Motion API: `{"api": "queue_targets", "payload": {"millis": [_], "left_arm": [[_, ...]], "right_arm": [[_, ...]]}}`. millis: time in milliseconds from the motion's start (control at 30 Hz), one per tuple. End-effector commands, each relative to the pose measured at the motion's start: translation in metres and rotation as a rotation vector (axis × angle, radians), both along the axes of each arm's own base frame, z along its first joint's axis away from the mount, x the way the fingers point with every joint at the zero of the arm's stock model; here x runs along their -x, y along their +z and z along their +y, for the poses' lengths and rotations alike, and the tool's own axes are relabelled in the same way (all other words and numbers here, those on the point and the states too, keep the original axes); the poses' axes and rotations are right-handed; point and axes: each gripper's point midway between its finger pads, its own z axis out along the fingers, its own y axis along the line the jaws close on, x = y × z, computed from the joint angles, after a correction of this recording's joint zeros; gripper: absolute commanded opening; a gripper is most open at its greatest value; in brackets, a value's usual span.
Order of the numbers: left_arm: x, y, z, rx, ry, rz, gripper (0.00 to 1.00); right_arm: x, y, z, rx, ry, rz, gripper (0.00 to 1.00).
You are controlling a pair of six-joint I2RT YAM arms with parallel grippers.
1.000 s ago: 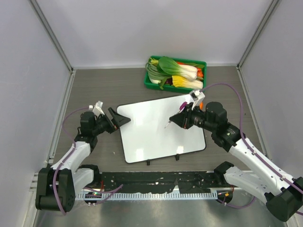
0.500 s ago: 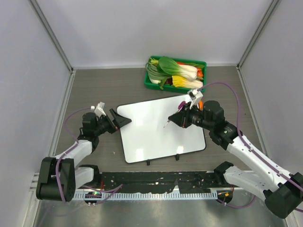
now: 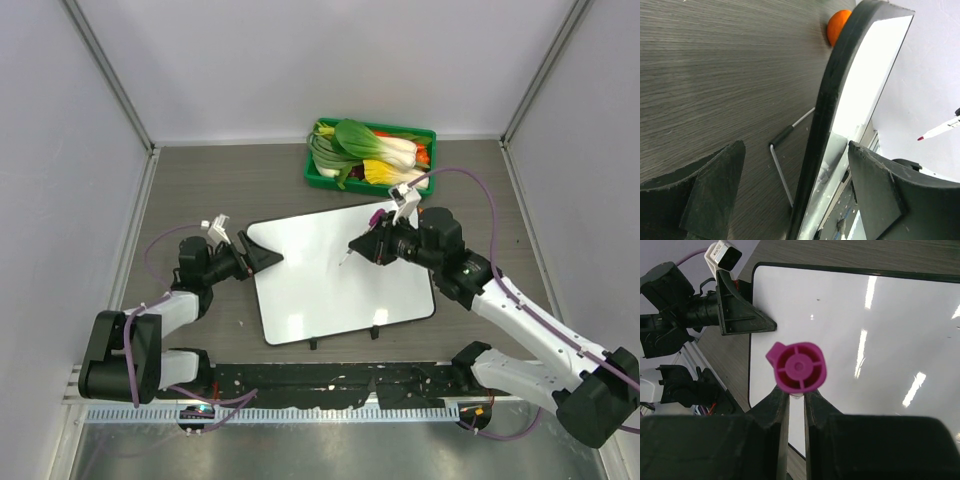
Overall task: Write a sentence on the whiteboard
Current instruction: Hold the whiteboard at the center of the board.
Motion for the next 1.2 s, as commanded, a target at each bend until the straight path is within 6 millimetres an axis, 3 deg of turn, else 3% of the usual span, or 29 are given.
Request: {"api": "queue_targets", "payload": {"millis": [0, 67, 200, 433, 567, 833, 1033, 1167], "left_arm": [[0.002, 0.007, -0.005, -0.009, -0.053, -0.089, 0.86], [0.003, 0.007, -0.005, -0.014, -0.057, -0.096, 0.83], [0.006, 0.004, -0.004, -0.018, -0.055, -0.092, 0.79], [0.01, 0.002, -0.001, -0.044, -0.043, -0.091, 0.78], [0.013, 0.004, 0.002, -0.067, -0.026, -0.104, 0.73], [0.017, 0.002, 0.009, -0.112, 0.002, -0.109, 0.46], [0.02, 0.004, 0.009, -0.115, -0.007, -0.122, 0.16], [0.022, 0.003, 0.009, -0.12, -0.011, -0.124, 0.03]], "right_arm": [[-0.008, 0.04, 0.017, -0.074, -0.022, -0.104, 0.01], [-0.009, 0.047, 0.025, -0.089, -0.02, -0.136, 0.01], [-0.009, 0.041, 0.034, -0.083, -0.035, -0.152, 0.01], [-0.018, 0.044, 0.031, -0.105, -0.102, -0.206, 0.01], [-0.024, 0.042, 0.035, -0.114, -0.114, -0.214, 0.01], [-0.032, 0.049, 0.045, -0.101, -0.137, -0.259, 0.01], [-0.035, 0.053, 0.054, -0.096, -0.135, -0.291, 0.01], [-0.037, 0.059, 0.059, -0.111, -0.134, -0.325, 0.01]]}}
